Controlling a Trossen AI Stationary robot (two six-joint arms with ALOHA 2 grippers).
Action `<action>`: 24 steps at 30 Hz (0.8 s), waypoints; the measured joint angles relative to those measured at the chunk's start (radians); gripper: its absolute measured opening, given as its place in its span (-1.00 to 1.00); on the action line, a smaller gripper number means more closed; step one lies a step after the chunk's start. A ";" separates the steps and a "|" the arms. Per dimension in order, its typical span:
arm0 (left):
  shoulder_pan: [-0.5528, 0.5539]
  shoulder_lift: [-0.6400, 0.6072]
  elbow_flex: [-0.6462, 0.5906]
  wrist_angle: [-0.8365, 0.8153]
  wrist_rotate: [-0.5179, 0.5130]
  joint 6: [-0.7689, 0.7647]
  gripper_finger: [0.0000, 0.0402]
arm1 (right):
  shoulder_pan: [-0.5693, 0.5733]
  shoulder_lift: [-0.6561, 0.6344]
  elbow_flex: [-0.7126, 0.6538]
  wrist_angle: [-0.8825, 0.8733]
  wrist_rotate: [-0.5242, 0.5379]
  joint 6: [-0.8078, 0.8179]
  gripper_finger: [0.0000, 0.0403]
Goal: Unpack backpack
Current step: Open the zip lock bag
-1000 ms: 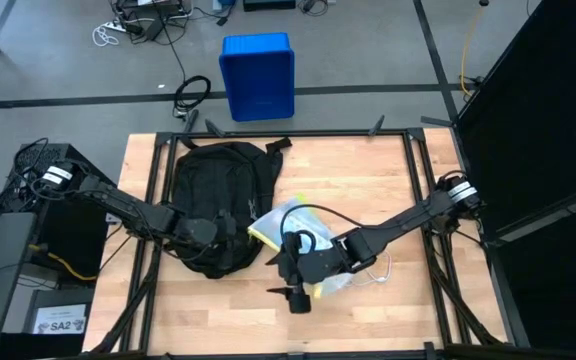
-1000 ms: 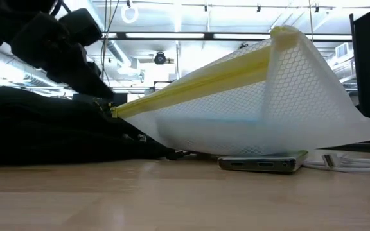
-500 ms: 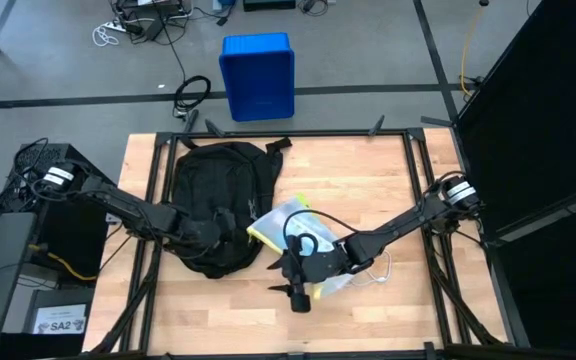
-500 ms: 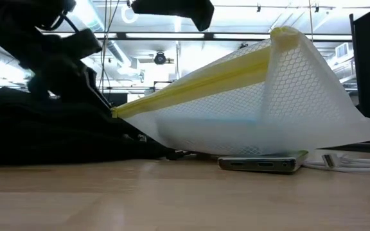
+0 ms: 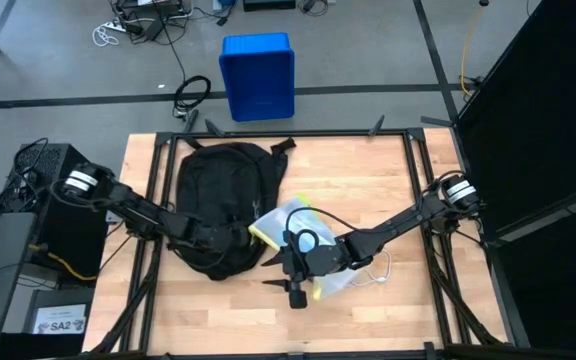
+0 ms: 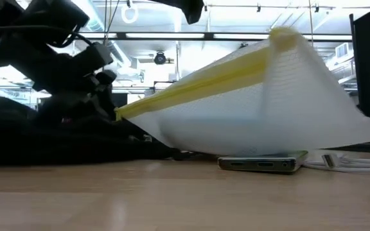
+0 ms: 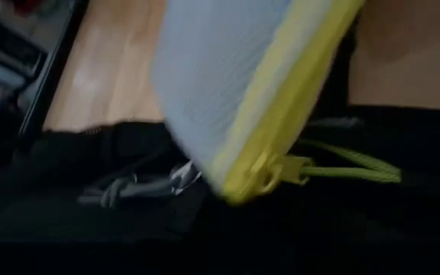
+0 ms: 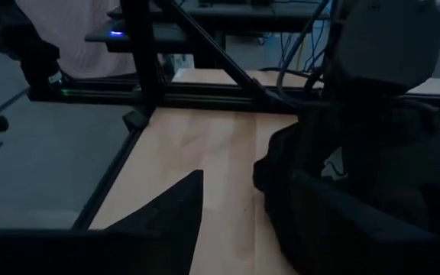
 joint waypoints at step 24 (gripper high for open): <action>-0.116 0.000 0.125 0.092 0.018 0.101 -0.36 | 0.002 0.000 0.000 -0.341 0.158 0.094 -0.34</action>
